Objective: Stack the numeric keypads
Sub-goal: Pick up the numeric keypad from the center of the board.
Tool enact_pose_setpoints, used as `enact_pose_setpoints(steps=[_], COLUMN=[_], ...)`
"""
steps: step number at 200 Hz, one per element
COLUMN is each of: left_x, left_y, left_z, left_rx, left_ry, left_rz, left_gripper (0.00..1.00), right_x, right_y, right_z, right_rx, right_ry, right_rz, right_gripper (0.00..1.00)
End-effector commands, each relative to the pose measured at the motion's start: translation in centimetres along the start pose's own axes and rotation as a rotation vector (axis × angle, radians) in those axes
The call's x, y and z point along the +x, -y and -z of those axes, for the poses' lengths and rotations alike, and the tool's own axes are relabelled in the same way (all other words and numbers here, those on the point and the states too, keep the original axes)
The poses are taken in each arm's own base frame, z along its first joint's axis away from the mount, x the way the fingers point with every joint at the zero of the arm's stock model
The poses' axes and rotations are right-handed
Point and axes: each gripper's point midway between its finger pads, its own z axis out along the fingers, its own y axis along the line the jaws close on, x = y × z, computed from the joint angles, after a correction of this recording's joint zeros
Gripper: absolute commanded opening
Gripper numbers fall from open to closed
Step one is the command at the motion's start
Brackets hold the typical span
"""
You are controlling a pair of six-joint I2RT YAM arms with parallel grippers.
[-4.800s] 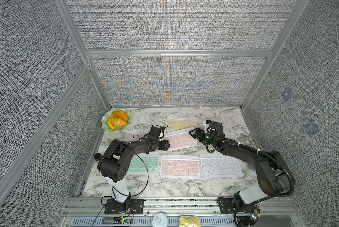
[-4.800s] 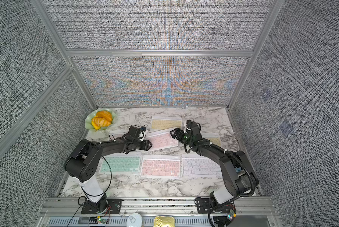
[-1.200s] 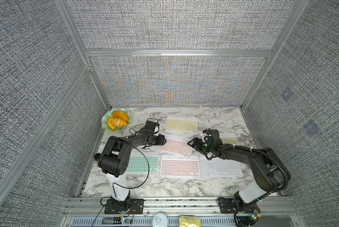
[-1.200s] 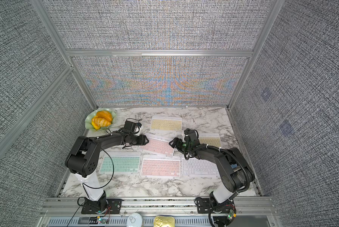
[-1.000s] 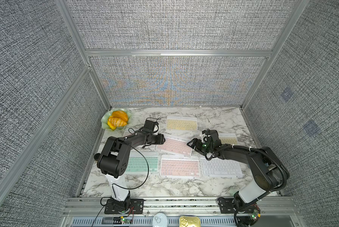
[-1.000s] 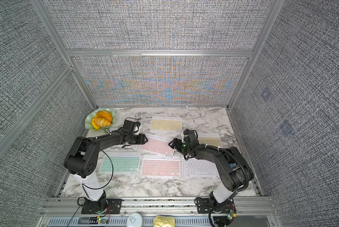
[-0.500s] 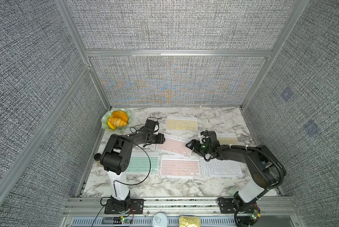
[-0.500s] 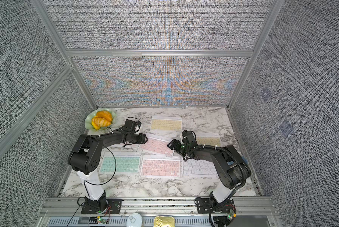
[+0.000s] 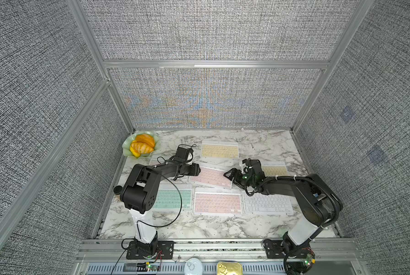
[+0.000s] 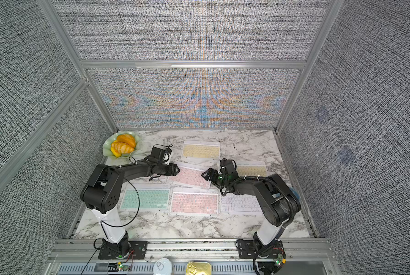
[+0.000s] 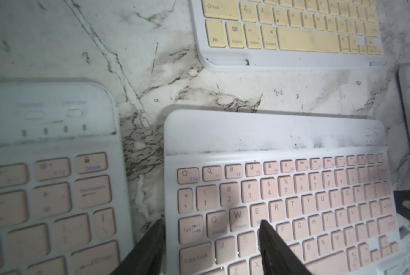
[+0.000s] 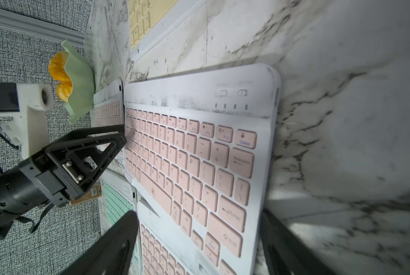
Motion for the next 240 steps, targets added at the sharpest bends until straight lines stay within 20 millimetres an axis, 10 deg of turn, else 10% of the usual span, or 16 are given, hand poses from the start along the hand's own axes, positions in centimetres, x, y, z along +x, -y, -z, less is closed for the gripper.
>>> enact_pose_setpoints(steps=[1,51,113,171,207,240], left_x=[3.6,4.4,4.0,2.2,-0.5,-4.4], left_y=[1.3,2.3,2.1,2.5,3.5,4.8], left_z=[-0.1,-0.3,0.1,0.5,2.0,5.3], left_rx=[0.069,0.095,0.067,0.075,0.094,0.118], left_ry=[-0.126,-0.139,-0.112,-0.048,0.028,0.135], left_rz=[0.039,0.03,0.037,0.062,0.063,0.052], left_gripper=[0.63,0.63,0.63,0.63,0.63,0.63], right_x=[-0.3,-0.8,-0.6,-0.1,-0.4,-1.7], right_y=[-2.6,-5.6,-4.1,-2.7,-2.5,-5.0], right_z=[-0.1,0.9,1.7,2.8,3.2,4.3], right_rx=[-0.131,-0.293,-0.152,-0.038,-0.033,-0.101], right_ry=[-0.006,-0.011,-0.011,-0.024,-0.025,-0.007], right_rz=[-0.091,-0.109,-0.038,0.052,0.049,0.065], right_gripper=[0.83,0.83,0.76,0.44,0.02,0.0])
